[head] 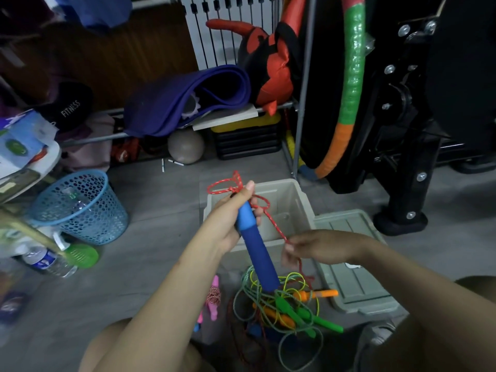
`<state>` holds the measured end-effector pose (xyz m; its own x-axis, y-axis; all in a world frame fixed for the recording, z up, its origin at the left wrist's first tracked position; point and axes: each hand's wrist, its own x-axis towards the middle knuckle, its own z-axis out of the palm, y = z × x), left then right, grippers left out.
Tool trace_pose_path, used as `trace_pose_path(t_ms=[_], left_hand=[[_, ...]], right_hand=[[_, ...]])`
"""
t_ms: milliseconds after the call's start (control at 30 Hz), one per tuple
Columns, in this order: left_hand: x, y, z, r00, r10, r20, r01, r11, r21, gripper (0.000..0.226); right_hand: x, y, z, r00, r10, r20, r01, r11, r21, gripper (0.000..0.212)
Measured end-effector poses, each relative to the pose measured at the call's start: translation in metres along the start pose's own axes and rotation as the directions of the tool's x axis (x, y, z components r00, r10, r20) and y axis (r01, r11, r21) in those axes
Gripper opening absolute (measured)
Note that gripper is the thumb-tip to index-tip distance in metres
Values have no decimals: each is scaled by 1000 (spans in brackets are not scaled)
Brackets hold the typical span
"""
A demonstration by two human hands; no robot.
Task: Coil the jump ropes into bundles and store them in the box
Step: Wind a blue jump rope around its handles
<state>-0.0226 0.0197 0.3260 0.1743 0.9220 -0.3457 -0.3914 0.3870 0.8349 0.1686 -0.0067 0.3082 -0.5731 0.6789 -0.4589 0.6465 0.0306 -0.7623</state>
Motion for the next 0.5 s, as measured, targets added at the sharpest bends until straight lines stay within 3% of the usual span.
trace_pose_path(t_ms=[133, 200, 267, 333, 400, 500], left_hand=[[3, 8, -16, 978, 158, -134, -130, 972, 194, 18], [5, 8, -24, 960, 231, -161, -157, 915, 372, 17], [5, 4, -26, 959, 244, -141, -135, 836, 532, 25], [2, -1, -21, 982, 179, -64, -106, 792, 601, 45], [0, -9, -14, 996, 85, 5, -69, 768, 637, 63], [-6, -21, -1, 994, -18, 109, -61, 732, 679, 50]], right_hand=[[-5, 11, -18, 996, 84, -40, -93, 924, -372, 33], [-9, 14, -28, 993, 81, -88, -111, 892, -439, 32], [-14, 9, -34, 975, -5, -222, -65, 951, -304, 31], [-16, 1, -34, 921, -86, -380, 112, 993, 48, 30], [-17, -9, -32, 873, -148, -464, 311, 902, 298, 24], [-12, -18, -26, 844, -218, -490, 455, 773, 441, 8]])
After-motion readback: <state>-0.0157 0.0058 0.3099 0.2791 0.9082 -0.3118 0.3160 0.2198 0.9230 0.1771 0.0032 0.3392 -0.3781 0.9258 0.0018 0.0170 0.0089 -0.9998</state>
